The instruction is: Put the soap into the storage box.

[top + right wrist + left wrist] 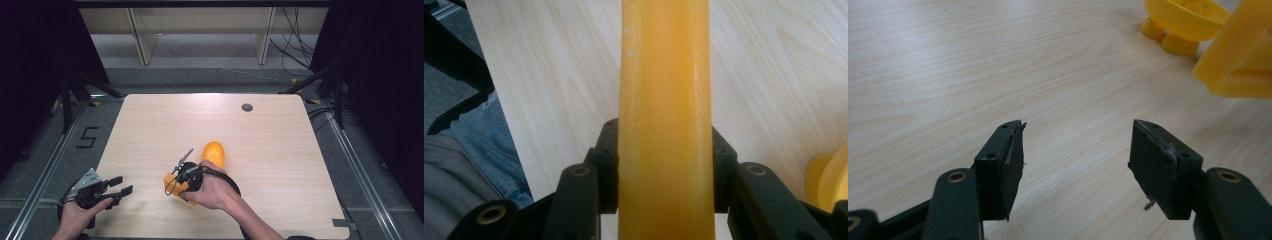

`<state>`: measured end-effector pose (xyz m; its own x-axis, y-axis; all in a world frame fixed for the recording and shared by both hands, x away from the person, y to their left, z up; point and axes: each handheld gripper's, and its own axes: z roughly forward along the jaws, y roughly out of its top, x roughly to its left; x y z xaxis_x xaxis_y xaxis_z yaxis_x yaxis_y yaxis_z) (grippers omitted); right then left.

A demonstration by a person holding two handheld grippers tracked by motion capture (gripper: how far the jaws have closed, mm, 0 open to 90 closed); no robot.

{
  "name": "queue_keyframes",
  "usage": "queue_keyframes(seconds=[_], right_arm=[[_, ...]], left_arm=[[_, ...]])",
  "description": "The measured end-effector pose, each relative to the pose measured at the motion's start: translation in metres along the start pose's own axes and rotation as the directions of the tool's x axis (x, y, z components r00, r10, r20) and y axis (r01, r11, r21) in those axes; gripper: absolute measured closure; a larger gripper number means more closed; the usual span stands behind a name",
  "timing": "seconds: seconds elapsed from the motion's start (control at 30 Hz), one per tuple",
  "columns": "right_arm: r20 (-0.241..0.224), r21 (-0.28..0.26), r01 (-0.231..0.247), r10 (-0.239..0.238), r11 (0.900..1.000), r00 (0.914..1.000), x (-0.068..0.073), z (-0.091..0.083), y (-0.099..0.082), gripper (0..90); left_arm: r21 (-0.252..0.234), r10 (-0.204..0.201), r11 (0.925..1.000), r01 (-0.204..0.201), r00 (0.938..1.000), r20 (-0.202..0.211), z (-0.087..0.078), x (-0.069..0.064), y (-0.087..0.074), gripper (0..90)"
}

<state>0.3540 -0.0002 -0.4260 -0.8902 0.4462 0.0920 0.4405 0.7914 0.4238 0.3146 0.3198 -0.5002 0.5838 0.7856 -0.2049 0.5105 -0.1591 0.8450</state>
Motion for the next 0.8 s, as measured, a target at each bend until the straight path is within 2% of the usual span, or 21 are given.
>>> queue_keyframes(seconds=[0.23,0.27,0.57,0.63,0.67,0.7,0.8], right_arm=[[0.023,-0.008,-0.047,0.047,0.9989,0.9986,-0.003,-0.004,-0.004,61.6],[0.028,-0.009,-0.056,0.056,0.9984,0.998,-0.004,-0.005,-0.004,61.5],[0.054,-0.012,-0.13,0.13,0.9915,0.99,-0.01,-0.01,-0.009,61.5],[0.056,-0.015,-0.125,0.125,0.9921,0.9905,-0.012,-0.011,-0.009,61.5],[0.057,-0.015,-0.142,0.143,0.9897,0.9881,-0.011,-0.011,-0.01,61.5],[0.056,-0.015,-0.132,0.133,0.9911,0.9895,-0.012,-0.012,-0.01,61.5],[0.065,-0.011,-0.15,0.15,0.9886,0.9865,-0.012,-0.013,-0.011,61.5]], left_arm=[[-0.002,-0.007,1.0,0.007,1.0,-0.002,0.0,0.0,0.0,38.1],[0.009,-0.006,0.9999,0.006,0.9999,-0.011,-0.001,-0.001,0.0,38.1],[0.0,-0.003,1.0,0.003,1.0,0.0,0.0,0.0,0.0,38.1],[0.001,0.0,1.0,0.0,1.0,-0.003,0.0,0.0,0.0,38.0],[0.0,-0.001,1.0,0.001,1.0,-0.003,0.0,0.0,0.0,38.1],[0.0,-0.001,1.0,0.001,1.0,-0.002,0.0,0.0,0.0,38.1],[0.001,0.003,1.0,-0.003,1.0,0.0,0.0,0.0,0.0,38.1]])
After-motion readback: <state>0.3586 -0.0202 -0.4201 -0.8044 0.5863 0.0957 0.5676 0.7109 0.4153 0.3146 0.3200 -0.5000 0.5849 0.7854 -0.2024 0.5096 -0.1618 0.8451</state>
